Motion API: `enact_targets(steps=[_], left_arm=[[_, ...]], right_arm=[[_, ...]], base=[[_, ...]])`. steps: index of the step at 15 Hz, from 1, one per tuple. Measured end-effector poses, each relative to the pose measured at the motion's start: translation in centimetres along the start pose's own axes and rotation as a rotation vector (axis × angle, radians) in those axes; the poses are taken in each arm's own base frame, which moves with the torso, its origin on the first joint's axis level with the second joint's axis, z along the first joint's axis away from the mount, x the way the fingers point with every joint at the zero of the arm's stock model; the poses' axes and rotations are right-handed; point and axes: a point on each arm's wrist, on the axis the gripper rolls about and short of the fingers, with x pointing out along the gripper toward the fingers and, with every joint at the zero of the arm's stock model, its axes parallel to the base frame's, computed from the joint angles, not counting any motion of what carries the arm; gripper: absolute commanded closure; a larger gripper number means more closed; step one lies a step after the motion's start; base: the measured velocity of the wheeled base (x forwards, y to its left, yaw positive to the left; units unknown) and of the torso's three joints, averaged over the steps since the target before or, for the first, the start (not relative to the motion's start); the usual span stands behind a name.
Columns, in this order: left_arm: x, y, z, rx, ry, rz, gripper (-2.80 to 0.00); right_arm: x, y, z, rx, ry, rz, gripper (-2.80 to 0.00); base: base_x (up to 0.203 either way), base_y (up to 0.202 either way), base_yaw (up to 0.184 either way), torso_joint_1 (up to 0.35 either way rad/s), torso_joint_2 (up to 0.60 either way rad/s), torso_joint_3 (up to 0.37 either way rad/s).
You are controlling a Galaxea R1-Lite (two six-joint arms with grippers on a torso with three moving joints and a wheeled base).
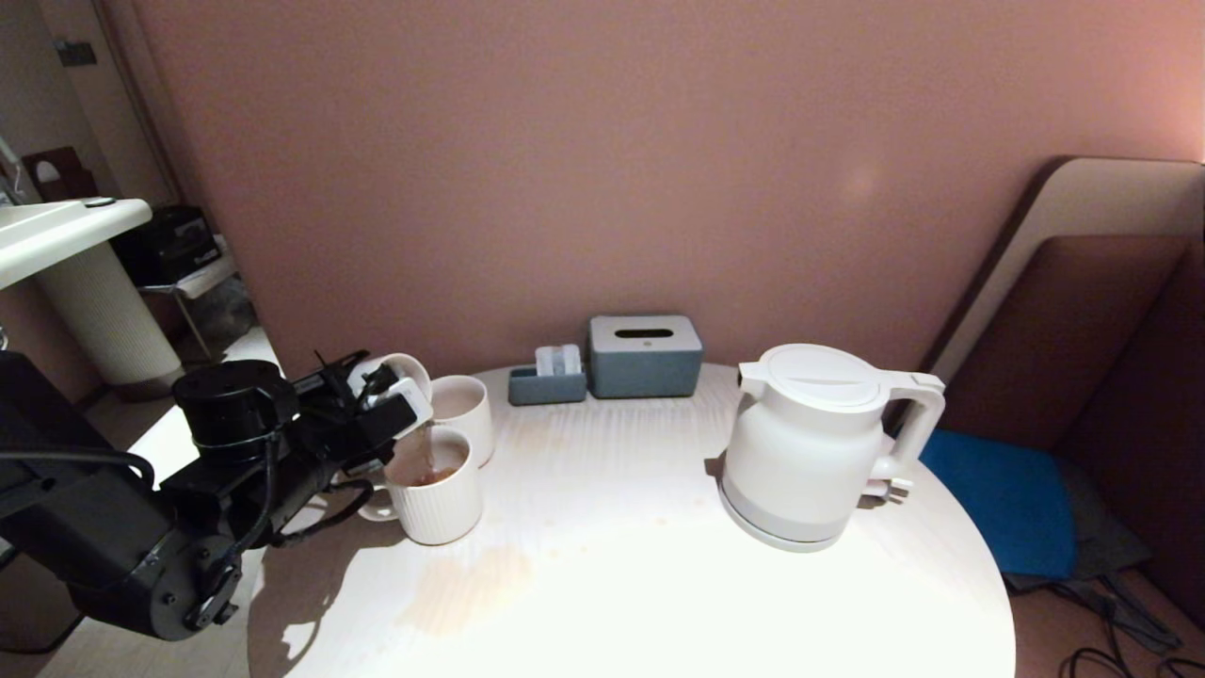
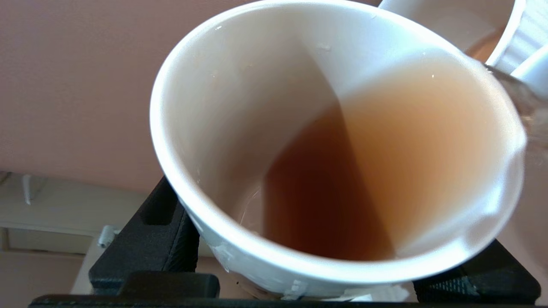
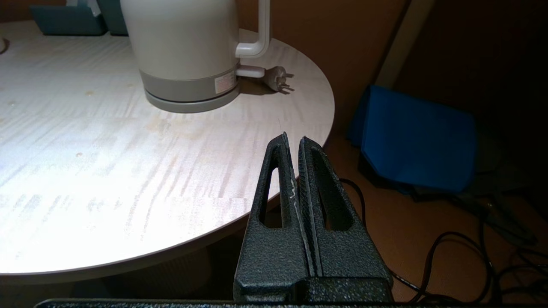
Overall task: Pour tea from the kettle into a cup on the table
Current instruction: Pour water into another cup
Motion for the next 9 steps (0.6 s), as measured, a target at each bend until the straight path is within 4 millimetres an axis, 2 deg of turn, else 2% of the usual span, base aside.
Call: enact_targets(steps=[4,9], left_arm=[[0.9,1.0,0.6,-0.138,-0.025,0.045,0.0],[1.3,1.6,0.8,-0.496,-0.041,0.062,0.0]], right_arm=[[0.0,0.0,0.0,0.0,0.0,0.0,0.0],[0.0,0.0,0.0,0.0,0.0,0.0,0.0]], base=[[0.0,0.0,0.0,0.0,0.0,0.0],[0.0,0.0,0.0,0.0,0.0,0.0]])
